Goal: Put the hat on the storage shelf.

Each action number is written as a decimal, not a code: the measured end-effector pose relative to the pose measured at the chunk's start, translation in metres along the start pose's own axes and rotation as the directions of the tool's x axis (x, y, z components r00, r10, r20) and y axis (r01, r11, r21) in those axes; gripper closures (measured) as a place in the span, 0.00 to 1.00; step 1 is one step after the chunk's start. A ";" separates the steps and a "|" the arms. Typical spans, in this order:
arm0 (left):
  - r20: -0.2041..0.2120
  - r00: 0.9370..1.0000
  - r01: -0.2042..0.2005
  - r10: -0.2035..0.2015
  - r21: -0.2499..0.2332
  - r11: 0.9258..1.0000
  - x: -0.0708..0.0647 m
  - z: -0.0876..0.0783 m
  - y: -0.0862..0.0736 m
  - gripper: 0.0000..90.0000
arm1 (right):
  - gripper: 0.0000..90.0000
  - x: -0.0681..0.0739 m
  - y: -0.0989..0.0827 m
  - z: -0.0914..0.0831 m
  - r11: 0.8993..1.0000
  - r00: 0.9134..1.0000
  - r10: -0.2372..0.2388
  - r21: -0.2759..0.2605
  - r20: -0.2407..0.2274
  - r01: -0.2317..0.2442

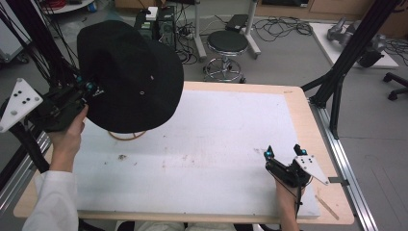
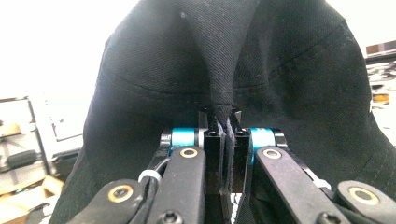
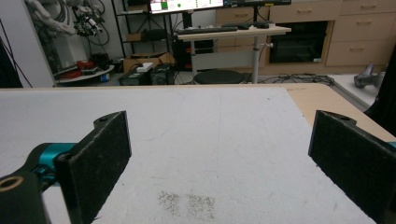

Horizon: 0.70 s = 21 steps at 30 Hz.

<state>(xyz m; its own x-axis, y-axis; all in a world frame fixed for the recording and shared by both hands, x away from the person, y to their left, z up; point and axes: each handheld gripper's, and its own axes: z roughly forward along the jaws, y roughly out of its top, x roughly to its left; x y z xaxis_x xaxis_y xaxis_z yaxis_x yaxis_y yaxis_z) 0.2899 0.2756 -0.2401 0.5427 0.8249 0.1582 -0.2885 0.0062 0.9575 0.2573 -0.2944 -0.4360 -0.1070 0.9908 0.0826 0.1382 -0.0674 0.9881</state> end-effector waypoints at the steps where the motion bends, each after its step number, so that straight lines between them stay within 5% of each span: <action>1: 0.000 1.000 0.000 0.000 0.000 1.000 0.000 0.000 0.000 0.98 | 0.05 0.000 0.000 0.000 1.000 1.000 0.001 -0.002 0.000 -0.001; 7: -0.100 0.995 0.002 0.000 0.024 1.000 0.016 0.015 -0.006 0.98 | 0.05 0.000 0.000 0.000 1.000 1.000 -0.004 0.002 -0.002 0.004; 12: -0.196 0.980 0.031 -0.013 0.085 0.996 0.029 0.021 -0.011 0.98 | 0.05 0.000 0.000 0.000 1.000 1.000 -0.005 0.003 -0.002 0.005; 21: -0.259 0.966 0.061 -0.021 0.148 0.987 0.037 0.027 -0.019 0.98 | 0.05 0.000 0.000 -0.001 1.000 1.000 -0.007 -0.002 -0.006 0.007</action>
<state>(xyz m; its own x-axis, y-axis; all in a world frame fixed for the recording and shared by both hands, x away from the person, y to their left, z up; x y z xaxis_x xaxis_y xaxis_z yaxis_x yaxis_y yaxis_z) 0.3361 0.2907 -0.2458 0.3261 0.9427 0.0700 -0.1350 -0.0269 0.9905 0.2562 -0.2946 -0.4361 -0.1138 0.9906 0.0760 0.1355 -0.0603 0.9889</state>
